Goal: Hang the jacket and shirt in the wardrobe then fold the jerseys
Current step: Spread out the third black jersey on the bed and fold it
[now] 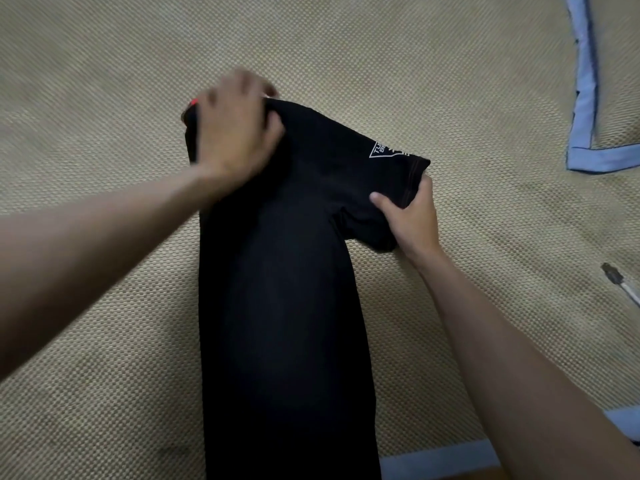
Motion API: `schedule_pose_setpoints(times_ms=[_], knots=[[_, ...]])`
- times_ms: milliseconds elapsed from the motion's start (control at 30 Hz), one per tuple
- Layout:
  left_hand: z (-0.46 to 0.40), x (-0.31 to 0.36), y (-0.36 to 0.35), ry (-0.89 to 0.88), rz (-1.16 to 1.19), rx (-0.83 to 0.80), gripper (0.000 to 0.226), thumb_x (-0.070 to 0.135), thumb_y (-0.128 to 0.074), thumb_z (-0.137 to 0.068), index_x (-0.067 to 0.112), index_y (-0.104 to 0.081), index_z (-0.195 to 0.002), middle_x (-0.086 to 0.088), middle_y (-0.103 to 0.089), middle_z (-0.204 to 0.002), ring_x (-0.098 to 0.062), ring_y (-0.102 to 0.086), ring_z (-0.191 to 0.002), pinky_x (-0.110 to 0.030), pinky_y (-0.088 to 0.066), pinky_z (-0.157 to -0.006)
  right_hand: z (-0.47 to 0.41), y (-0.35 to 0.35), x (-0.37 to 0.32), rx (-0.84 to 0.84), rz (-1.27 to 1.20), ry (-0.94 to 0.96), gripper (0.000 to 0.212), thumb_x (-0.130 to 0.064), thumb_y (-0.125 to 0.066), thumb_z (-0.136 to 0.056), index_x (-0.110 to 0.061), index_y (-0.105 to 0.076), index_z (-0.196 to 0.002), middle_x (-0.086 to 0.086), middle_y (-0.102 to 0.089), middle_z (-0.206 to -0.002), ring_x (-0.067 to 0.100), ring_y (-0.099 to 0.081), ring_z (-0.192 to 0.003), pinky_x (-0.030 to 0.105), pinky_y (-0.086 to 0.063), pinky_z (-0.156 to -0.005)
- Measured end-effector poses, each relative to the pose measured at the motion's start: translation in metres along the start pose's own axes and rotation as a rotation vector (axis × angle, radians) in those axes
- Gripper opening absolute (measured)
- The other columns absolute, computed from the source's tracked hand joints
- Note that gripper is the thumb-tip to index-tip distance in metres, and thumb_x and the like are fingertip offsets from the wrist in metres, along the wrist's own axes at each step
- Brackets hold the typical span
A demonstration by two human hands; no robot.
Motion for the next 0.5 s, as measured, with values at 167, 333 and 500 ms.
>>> schedule_pose_setpoints(times_ms=[167,333,500], knots=[[0.080,0.069,-0.083,-0.150,-0.090,-0.175,0.058,0.041,-0.032,-0.101,0.015,-0.039,-0.153,-0.002,-0.035,-0.162,-0.019,-0.031,-0.150,-0.056,-0.013,-0.123,-0.004,0.004,-0.009,0.043,-0.043,0.045,0.052,-0.009,-0.071,-0.091,-0.009,-0.052,-0.140,-0.001,-0.066,-0.128,0.007,-0.064,-0.115,0.028,-0.051,-0.104],[0.080,0.086,-0.102,-0.132,-0.153,-0.257,0.071,0.062,-0.016,-0.101,0.025,-0.013,-0.162,-0.010,-0.006,-0.169,-0.031,-0.006,-0.156,-0.065,0.000,-0.121,-0.006,0.000,-0.032,0.051,0.131,0.161,0.046,-0.009,-0.070,-0.091,-0.011,-0.057,-0.135,-0.012,-0.068,-0.113,-0.010,-0.063,-0.100,0.017,-0.052,-0.096],[0.072,0.022,-0.054,0.093,-0.084,-0.071,0.069,0.052,-0.026,-0.100,0.018,-0.021,-0.160,-0.008,-0.017,-0.168,-0.024,-0.017,-0.155,-0.061,-0.005,-0.122,0.026,-0.030,-0.069,0.034,0.285,0.434,0.046,-0.014,-0.067,-0.089,-0.014,-0.057,-0.135,-0.009,-0.066,-0.112,-0.004,-0.059,-0.093,0.007,-0.042,-0.086]])
Point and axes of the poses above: each hand's wrist, its own z-axis away from the middle knuckle, its own y-axis out of the back of the hand, x = y × z, the point moved 2 cm from there along -z, towards the middle knuckle
